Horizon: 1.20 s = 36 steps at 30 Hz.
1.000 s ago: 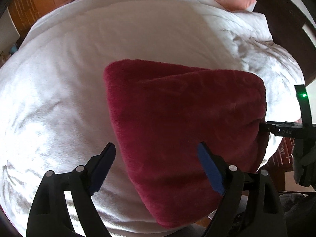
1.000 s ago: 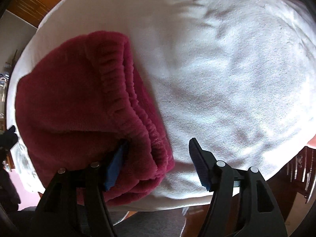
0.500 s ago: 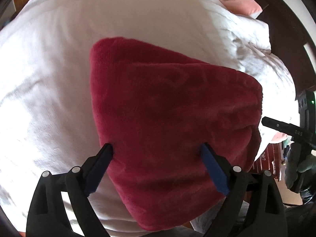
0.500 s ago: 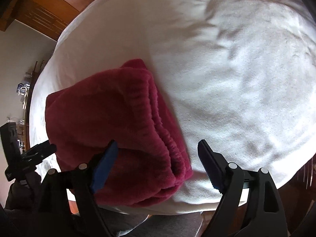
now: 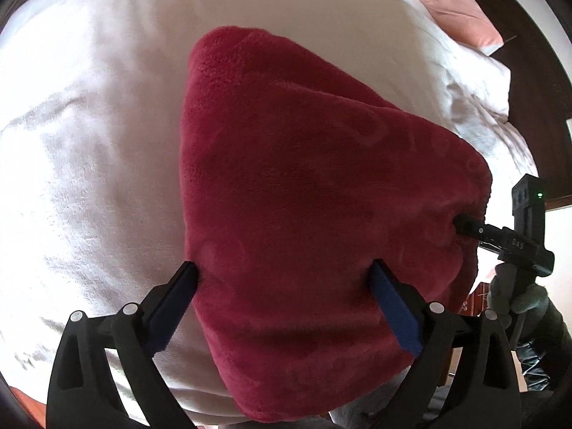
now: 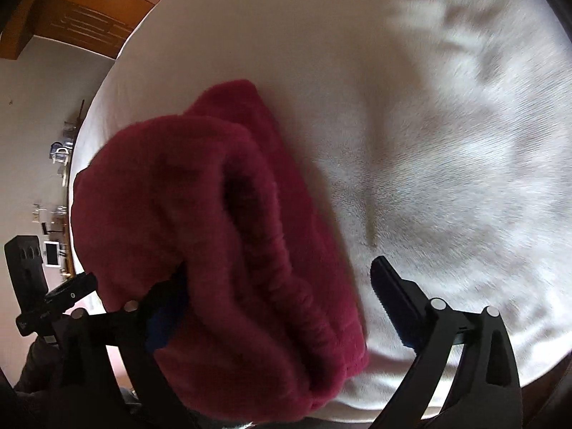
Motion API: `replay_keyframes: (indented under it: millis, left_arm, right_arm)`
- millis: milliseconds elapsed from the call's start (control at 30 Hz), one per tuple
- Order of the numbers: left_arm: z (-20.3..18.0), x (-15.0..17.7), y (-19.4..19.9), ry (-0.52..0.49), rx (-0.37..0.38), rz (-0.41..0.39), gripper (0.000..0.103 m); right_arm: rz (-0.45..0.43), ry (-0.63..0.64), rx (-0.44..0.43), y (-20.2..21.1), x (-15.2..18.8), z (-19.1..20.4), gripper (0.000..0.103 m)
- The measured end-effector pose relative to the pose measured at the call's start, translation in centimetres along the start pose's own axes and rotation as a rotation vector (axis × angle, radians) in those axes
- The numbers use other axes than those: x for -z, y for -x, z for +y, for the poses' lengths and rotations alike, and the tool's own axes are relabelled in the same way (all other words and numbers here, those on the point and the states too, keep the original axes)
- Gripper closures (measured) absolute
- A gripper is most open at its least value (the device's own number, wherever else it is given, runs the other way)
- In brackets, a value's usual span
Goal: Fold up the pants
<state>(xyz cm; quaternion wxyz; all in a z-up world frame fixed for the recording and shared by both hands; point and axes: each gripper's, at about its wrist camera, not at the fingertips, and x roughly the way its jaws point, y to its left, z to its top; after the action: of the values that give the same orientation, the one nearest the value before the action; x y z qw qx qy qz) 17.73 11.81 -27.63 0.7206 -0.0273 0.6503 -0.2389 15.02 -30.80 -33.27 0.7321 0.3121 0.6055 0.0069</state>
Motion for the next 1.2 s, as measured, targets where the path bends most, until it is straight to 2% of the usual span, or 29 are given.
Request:
replay_keyframes:
  millis: [133, 400, 567, 733, 800, 867, 1033, 1200]
  left_arm:
    - [0.4, -0.3, -0.8, 0.045, -0.008, 0.026, 0.005]
    - [2.6, -0.2, -2.7, 0.178, 0.047, 0.062, 0.005]
    - [2.8, -0.4, -3.3, 0.212, 0.060, 0.075, 0.005]
    - [2.9, -0.8, -3.5, 0.214, 0.065, 0.087, 0.005]
    - [3.0, -1.0, -3.8, 0.228, 0.077, 0.091, 0.005]
    - [3.1, -1.1, -3.9, 0.235, 0.087, 0.091, 0.005]
    - [3.1, -1.4, -4.2, 0.260, 0.127, 0.102, 0.006]
    - [3.4, -1.3, -3.7, 0.269, 0.168, 0.102, 0.022]
  right_arm:
    - [0.015, 0.016, -0.032, -1.1, -0.7, -0.3, 0.004]
    - [0.042, 0.028, -0.111, -2.1, -1.6, -1.4, 0.004]
    - [0.079, -0.005, -0.189, -2.6, -2.1, -2.3, 0.003]
    - [0.091, 0.012, -0.192, -3.1, -2.6, -1.7, 0.005]
    - [0.090, 0.014, -0.190, -3.4, -2.3, -1.1, 0.009]
    - [0.089, 0.013, -0.199, -3.5, -2.6, -0.5, 0.021]
    - [0.081, 0.017, -0.193, -2.7, -2.6, 0.4, 0.036]
    - [0.064, 0.006, -0.181, -1.4, -2.1, 0.8, 0.045]
